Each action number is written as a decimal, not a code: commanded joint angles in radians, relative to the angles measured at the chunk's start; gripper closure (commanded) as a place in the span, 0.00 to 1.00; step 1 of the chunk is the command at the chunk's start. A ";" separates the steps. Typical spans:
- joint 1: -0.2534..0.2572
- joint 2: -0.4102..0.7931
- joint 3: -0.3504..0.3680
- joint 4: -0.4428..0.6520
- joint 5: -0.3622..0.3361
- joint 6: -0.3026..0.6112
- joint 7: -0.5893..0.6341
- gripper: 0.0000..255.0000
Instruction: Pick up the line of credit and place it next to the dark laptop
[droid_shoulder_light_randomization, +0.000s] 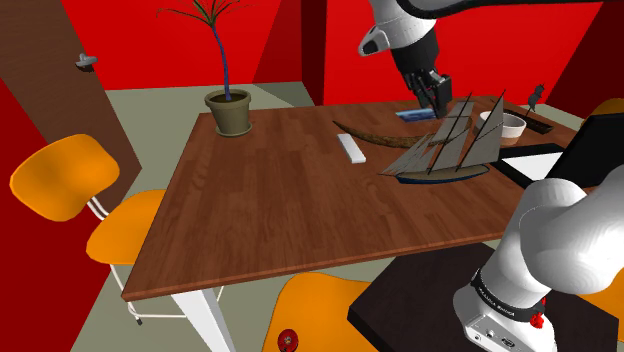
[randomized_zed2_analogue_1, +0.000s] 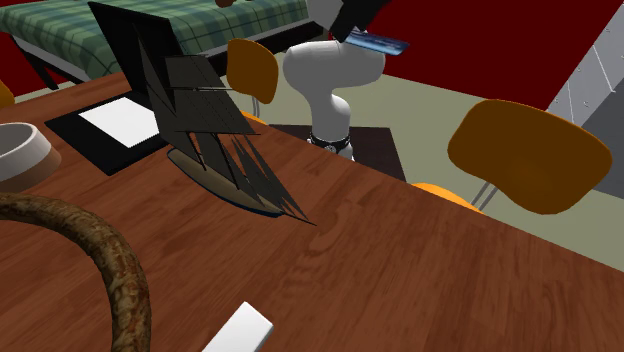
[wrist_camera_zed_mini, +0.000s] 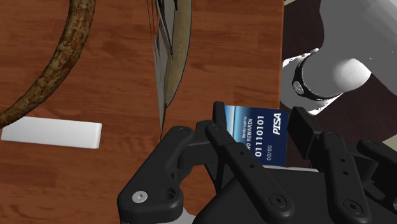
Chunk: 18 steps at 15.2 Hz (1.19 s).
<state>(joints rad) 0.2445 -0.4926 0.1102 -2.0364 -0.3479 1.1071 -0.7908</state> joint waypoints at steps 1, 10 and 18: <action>-0.001 0.006 0.003 0.031 -0.002 -0.025 -0.007 1.00; -0.008 -0.106 -0.044 0.004 -0.059 -0.083 -0.101 1.00; -0.014 -0.352 -0.155 -0.159 -0.193 -0.111 -0.252 1.00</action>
<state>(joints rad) 0.2304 -0.8090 -0.0270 -2.1612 -0.5221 0.9905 -1.0266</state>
